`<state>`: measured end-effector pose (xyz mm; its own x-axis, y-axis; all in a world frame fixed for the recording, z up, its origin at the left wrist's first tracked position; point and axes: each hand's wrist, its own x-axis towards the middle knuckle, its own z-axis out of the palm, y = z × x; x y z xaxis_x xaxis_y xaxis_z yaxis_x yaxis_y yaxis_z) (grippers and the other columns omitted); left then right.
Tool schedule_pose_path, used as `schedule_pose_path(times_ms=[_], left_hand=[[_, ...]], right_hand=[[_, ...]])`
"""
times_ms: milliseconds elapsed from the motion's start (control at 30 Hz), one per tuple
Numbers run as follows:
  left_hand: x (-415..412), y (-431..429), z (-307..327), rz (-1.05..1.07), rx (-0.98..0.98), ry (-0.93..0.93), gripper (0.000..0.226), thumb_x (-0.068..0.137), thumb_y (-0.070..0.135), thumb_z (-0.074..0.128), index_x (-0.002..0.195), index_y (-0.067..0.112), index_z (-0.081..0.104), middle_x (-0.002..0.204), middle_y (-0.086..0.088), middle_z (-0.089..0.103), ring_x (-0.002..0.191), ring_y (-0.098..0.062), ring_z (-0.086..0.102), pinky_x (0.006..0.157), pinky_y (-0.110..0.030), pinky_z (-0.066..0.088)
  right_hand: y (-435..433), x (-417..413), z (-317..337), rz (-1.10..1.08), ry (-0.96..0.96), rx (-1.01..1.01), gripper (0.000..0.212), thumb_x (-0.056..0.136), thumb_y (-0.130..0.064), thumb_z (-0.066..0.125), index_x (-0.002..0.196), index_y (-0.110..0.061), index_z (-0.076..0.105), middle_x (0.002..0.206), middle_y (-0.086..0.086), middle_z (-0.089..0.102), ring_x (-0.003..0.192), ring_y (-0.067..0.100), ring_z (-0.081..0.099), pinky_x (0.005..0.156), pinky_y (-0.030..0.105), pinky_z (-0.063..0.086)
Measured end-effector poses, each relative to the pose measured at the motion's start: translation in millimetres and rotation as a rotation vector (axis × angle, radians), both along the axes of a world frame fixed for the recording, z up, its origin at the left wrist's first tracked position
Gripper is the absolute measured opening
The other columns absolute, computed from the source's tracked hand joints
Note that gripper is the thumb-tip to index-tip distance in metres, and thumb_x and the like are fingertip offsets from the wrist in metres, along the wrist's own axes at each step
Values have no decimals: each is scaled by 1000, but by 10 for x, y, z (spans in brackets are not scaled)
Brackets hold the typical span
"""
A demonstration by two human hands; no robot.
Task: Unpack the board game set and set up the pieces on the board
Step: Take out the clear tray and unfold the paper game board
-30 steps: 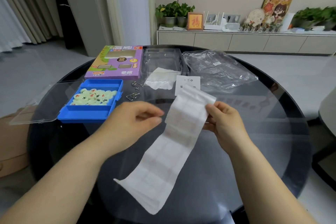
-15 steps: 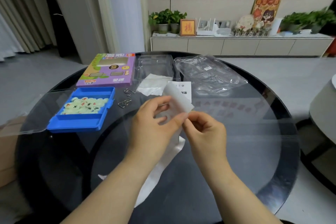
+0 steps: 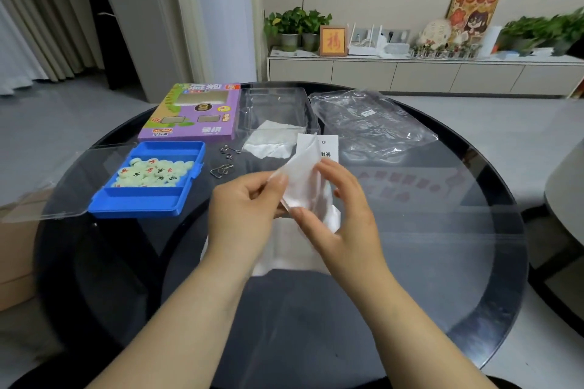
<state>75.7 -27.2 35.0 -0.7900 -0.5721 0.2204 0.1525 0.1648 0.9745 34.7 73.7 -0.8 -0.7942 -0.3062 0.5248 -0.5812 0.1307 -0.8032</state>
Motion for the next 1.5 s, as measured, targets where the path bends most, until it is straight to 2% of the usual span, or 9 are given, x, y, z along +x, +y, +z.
schedule_pose_path(times_ms=[133, 333, 400, 500, 767, 1033, 1200, 1333, 1500], left_hand=[[-5, -80, -9, -26, 153, -14, 28, 77, 12, 66, 51, 21, 65, 51, 4, 59, 53, -13, 55, 56, -25, 52], [-43, -84, -32, -10, 157, -24, 30, 71, 18, 71, 53, 12, 47, 48, 1, 50, 50, -15, 46, 53, -26, 41], [-34, -119, -13, -42, 198, -30, 26, 68, 19, 69, 55, 11, 48, 43, 7, 53, 43, -8, 51, 48, -21, 46], [-31, -229, 56, -91, 247, -41, 19, 75, 12, 64, 61, 10, 51, 44, 8, 58, 43, -1, 55, 47, -15, 49], [-93, -623, 235, -105, 181, -70, 21, 85, -1, 54, 70, 14, 55, 47, 11, 63, 45, 1, 59, 45, -11, 48], [-236, -549, 189, 6, 122, 13, 19, 83, 2, 59, 72, 17, 59, 49, 15, 63, 47, 4, 56, 50, -12, 46], [-157, -595, -14, -197, 120, -366, 22, 81, 3, 63, 102, 6, 60, 84, -1, 66, 67, -12, 63, 50, -15, 52], [-44, -552, -221, -305, -20, -644, 4, 82, 7, 63, 83, 4, 66, 79, -7, 70, 71, -19, 66, 66, -26, 55], [33, -635, -347, -314, 206, -616, 13, 86, 6, 56, 75, 3, 62, 60, -1, 69, 53, -9, 65, 48, -18, 53]], right_hand=[[15, 11, 27, 91, -54, 19, 52, 63, -51, 56, 110, -48, 34, 132, -15, 41, 124, -3, 37, 102, 9, 30], [19, 51, 38, 159, -198, 60, 44, 68, -32, 62, 102, -49, 41, 96, -32, 55, 94, -14, 53, 76, 1, 41], [69, -30, 29, 115, -227, 72, 22, 76, -20, 60, 82, -39, 51, 66, -28, 57, 69, -10, 55, 63, 5, 42], [168, -135, 43, 7, -287, 84, 47, 84, -1, 52, 45, -24, 38, 37, -11, 36, 42, 3, 32, 42, 12, 25], [399, -266, 238, 100, -613, -124, 26, 87, -2, 53, 66, -13, 62, 54, 1, 58, 43, 11, 50, 40, 17, 45], [324, -194, 83, 217, -669, 296, 17, 81, -1, 58, 72, -15, 63, 62, -9, 62, 55, 3, 57, 54, 15, 46], [279, -303, -20, -53, -621, 135, 26, 80, -8, 53, 87, 17, 53, 72, 8, 49, 68, 16, 43, 63, 31, 36], [261, -343, -64, -171, -553, 88, 27, 82, -10, 51, 80, 17, 50, 68, 8, 44, 66, 17, 36, 60, 30, 30], [306, -403, -103, -217, -533, 149, 18, 79, -11, 60, 96, -4, 62, 74, 4, 57, 67, 16, 50, 59, 25, 39]])
